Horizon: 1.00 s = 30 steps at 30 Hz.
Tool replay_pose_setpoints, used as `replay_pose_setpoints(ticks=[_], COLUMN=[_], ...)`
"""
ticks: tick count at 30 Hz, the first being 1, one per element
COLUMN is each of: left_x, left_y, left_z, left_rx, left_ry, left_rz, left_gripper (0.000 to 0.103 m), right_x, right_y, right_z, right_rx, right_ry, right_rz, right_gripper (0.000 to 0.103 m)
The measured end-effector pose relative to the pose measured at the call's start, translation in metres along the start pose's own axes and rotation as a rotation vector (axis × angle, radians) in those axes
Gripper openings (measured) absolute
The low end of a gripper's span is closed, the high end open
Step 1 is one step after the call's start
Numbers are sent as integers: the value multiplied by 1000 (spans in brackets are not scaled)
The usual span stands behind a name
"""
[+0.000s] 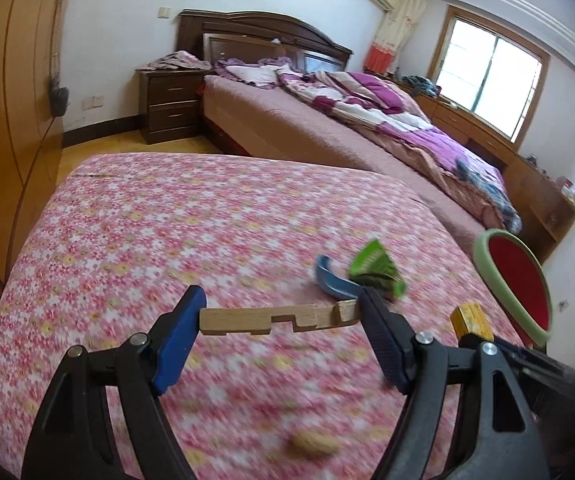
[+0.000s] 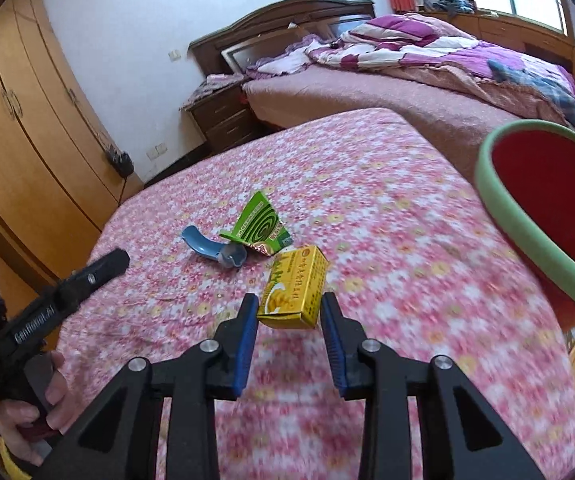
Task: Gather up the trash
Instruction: 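Carry the wooden stick and yellow box over the red bucket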
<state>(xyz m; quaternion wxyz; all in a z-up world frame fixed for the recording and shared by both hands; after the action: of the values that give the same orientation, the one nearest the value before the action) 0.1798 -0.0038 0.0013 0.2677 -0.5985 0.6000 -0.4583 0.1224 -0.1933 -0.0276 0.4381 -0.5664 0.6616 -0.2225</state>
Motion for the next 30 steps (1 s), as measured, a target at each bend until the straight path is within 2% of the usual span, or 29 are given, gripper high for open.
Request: replay_pose_setpoints(ticks=[8, 16, 21, 30], left_x=[28, 70, 102, 189], left_y=[0, -18, -18, -16], left_z=[-38, -59, -62, -55], left_rx=[23, 59, 56, 61], left_ry=[35, 93, 150, 313], left_rz=[-3, 77, 108, 181], left_gripper=[78, 78, 78, 78], right_x=[15, 43, 65, 122], right_y=[-8, -23, -30, -45], right_z=[-54, -91, -116, -145], right_rx=[82, 156, 219, 287], right_ry=[8, 32, 66, 149], right_rz=[56, 132, 153, 210], right_gripper=[35, 35, 35, 35])
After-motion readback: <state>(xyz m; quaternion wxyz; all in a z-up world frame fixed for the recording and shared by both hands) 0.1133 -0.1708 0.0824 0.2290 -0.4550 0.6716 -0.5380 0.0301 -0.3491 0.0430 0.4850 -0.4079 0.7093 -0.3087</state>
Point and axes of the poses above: each gripper's, at about its wrist camera, not at the fingertips, and z roughly the way its jaws point, x to its right, y to its underside, the point moved 5 cm from there along z, roughly the way its jaws point, and after that the axes turned 14 degrees about x, right-handed, at the moved point
